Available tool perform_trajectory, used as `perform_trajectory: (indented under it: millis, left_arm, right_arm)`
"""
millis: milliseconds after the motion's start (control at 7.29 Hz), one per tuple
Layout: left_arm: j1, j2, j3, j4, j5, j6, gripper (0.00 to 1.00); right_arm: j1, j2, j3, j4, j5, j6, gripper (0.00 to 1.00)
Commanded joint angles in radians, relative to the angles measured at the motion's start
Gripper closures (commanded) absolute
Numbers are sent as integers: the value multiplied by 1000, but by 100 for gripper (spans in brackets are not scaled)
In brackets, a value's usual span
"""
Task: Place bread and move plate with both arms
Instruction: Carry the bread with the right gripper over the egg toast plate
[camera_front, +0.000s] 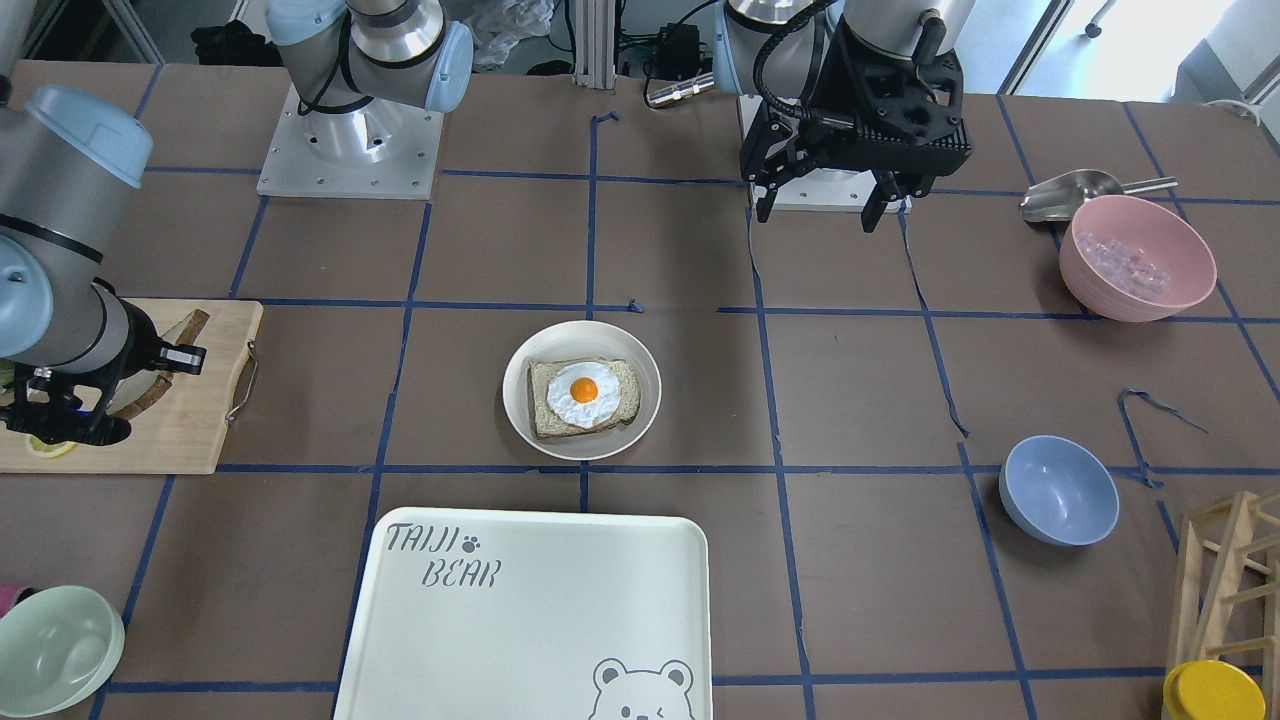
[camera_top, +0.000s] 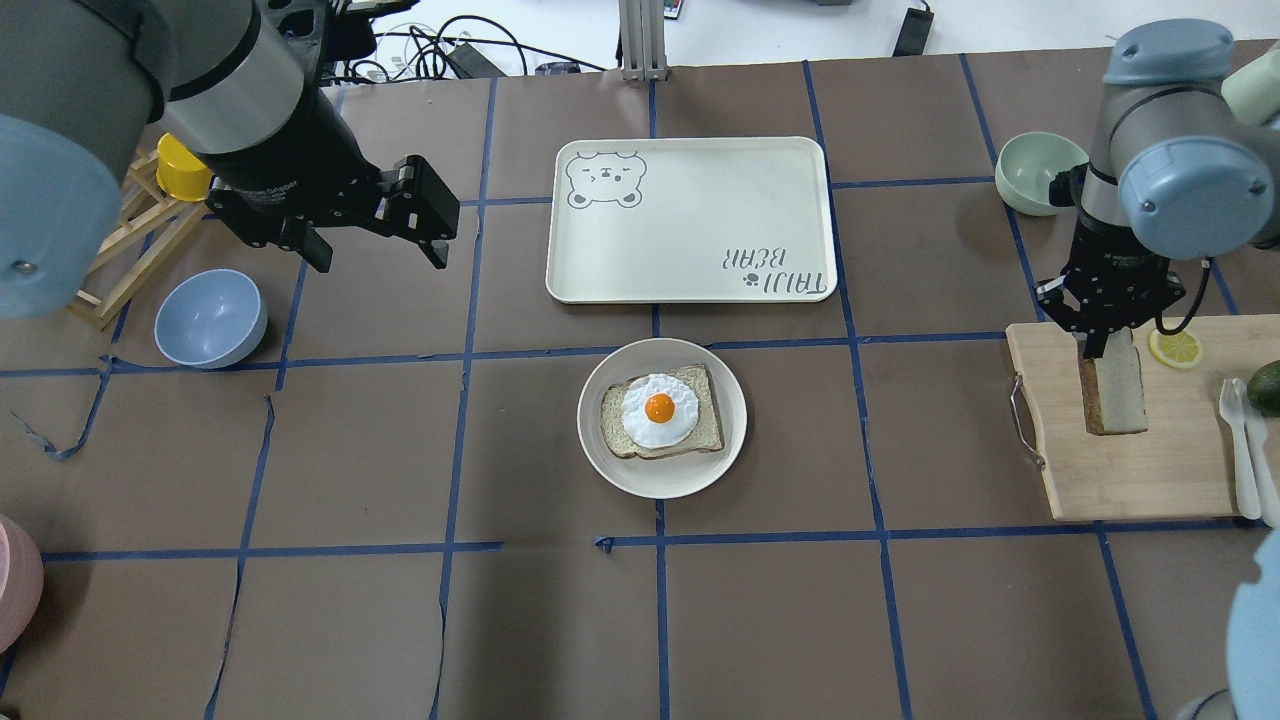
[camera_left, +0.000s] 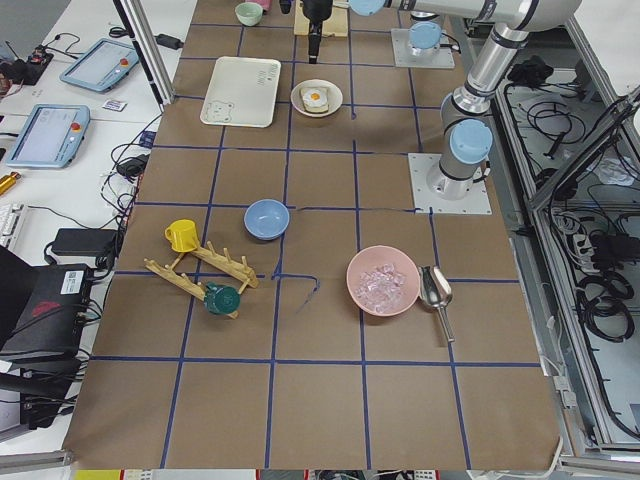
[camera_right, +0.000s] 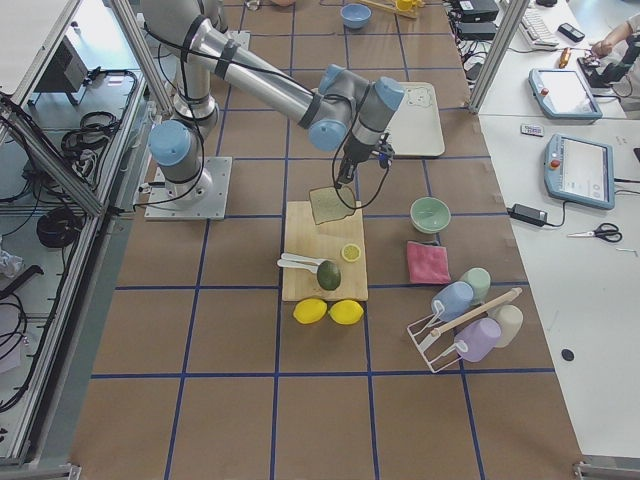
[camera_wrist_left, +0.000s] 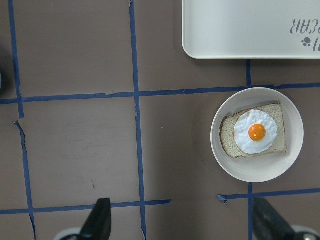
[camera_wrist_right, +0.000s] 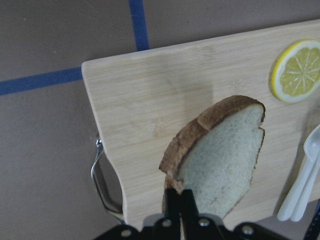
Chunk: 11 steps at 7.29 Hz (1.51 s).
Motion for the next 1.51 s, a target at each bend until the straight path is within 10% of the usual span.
perform_trajectory:
  millis: [0,549,1373]
  left_arm:
    - [0,0,0,0,0,0,0]
    - [0,2,-2,-2,2,0,0]
    - [-2,3,-3,-3,2,0,0]
  right_arm:
    - [120,1,-137,186,112,178,100]
    - [412,29,-144,151,373,683,100]
    - [573,119,-142,21,481,1006,100]
